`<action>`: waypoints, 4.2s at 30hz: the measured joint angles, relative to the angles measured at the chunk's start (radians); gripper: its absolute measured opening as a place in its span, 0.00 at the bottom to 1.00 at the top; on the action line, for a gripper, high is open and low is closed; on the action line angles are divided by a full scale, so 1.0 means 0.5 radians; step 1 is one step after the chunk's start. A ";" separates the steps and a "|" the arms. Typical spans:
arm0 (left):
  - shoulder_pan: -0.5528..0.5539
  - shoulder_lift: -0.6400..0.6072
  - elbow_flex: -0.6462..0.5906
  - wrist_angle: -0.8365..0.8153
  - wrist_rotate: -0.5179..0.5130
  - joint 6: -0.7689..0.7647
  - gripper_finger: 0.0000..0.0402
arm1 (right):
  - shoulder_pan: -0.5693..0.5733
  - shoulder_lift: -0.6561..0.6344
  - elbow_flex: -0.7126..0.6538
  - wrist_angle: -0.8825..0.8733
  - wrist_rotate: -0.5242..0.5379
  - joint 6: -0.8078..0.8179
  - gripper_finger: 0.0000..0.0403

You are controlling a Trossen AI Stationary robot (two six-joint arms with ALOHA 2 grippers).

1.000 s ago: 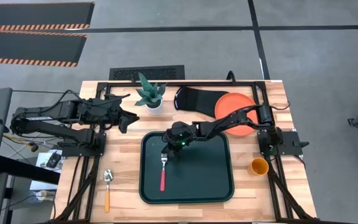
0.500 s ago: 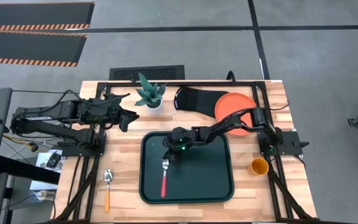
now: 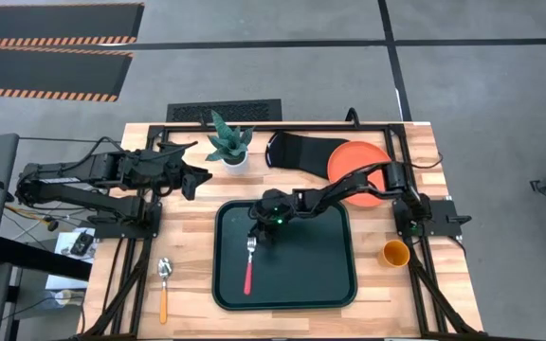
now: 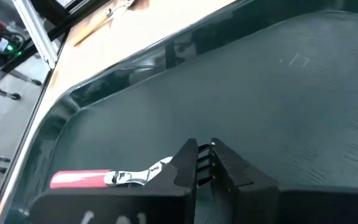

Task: Pick and place plate/cup/fork/spoon on tray
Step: Put the pink fork on the left side of the black tray, then put the yellow spoon on the black tray to the left side of the pink fork

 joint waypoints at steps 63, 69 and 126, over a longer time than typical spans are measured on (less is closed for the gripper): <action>-1.509 0.431 -0.877 -0.332 1.019 -1.440 0.60 | -0.186 -0.901 0.005 -0.679 -0.076 -0.404 0.52; -1.552 0.479 -0.923 -0.308 0.937 -1.443 0.60 | -0.174 -0.901 0.005 -0.684 -0.072 -0.404 0.52; -0.556 0.489 -0.476 0.258 0.390 -0.732 0.00 | -0.168 -0.743 0.004 -0.179 -0.290 0.273 0.52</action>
